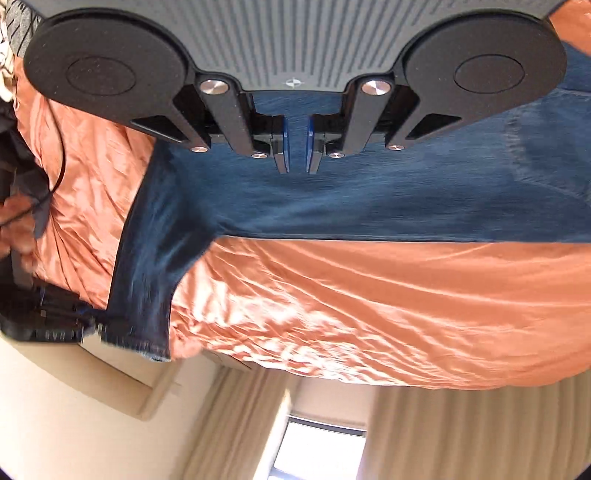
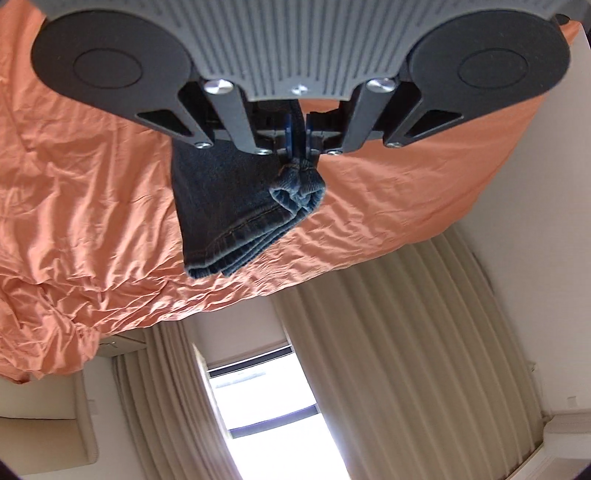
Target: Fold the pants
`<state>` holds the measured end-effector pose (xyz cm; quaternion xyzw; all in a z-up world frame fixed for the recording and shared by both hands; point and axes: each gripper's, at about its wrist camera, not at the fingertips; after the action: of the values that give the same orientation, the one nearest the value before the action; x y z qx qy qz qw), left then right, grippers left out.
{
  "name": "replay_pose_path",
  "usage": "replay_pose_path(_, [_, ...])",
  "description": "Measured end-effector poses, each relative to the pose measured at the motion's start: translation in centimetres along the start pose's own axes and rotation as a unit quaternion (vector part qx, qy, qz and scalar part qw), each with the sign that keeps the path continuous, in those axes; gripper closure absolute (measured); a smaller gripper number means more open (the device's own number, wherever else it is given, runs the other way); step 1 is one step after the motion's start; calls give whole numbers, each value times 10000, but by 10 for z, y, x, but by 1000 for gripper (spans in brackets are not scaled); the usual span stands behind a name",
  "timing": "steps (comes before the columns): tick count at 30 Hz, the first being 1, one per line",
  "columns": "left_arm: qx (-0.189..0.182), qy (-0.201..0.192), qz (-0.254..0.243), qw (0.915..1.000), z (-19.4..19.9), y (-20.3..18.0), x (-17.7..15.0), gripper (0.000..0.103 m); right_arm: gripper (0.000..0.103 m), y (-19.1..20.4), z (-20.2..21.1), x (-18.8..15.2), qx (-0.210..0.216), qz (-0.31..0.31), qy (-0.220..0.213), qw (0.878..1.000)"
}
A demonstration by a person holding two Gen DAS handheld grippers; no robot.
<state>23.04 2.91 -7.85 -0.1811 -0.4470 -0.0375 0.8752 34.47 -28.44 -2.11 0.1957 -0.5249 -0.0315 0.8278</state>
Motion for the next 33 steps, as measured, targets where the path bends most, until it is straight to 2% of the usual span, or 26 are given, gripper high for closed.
replay_pose_path(3, [69,-71,365,9993,14,29,-4,95,101,41,-23,-48,274,213,413,9985])
replay_pose_path(7, [148,18,621,9980,18,53,-19,95,101,81,-54,-133,443,611,1322,9883])
replay_pose_path(9, [118,85,762,9970,17,62,-27,95,101,92,-66,-172,390,756,1801,9800])
replay_pose_path(12, [48,132,936,9955,15,71,-35,95,99,94,-73,-207,246,946,2065,9735])
replay_pose_path(13, [5,160,989,9950,13,74,-36,93,95,89,-77,-209,235,890,2083,9737])
replay_pose_path(15, [-92,202,1114,9935,9,78,-40,81,93,86,-78,-210,243,751,2105,9744])
replay_pose_path(18, [-218,262,1292,9910,-4,81,-39,72,66,79,-76,-203,525,463,2215,9726])
replay_pose_path(19, [-263,269,1344,9902,-8,82,-38,70,62,79,-73,-199,575,426,2204,9728])
replay_pose_path(24, [-531,156,1760,9828,-38,85,-29,53,54,62,-58,-177,583,213,1846,9808])
replay_pose_path(27, [-473,117,1980,9790,-65,88,-25,46,54,43,-55,-166,207,329,1578,9867])
replay_pose_path(30, [-409,149,2033,9781,-93,90,-26,42,54,16,-50,-156,-2,286,1365,9902])
replay_pose_path(33, [-363,257,1886,9811,-121,90,-29,44,54,-7,-44,-149,-105,227,1245,9919])
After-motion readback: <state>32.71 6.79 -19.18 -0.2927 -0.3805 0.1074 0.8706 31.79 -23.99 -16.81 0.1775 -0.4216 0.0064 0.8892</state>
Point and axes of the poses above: each gripper's, at about its wrist camera, not at the fingertips, and z roughly against the way its jaws point, y to its left, x to its top, and after that the axes turned 9 degrees about -y, right-handed
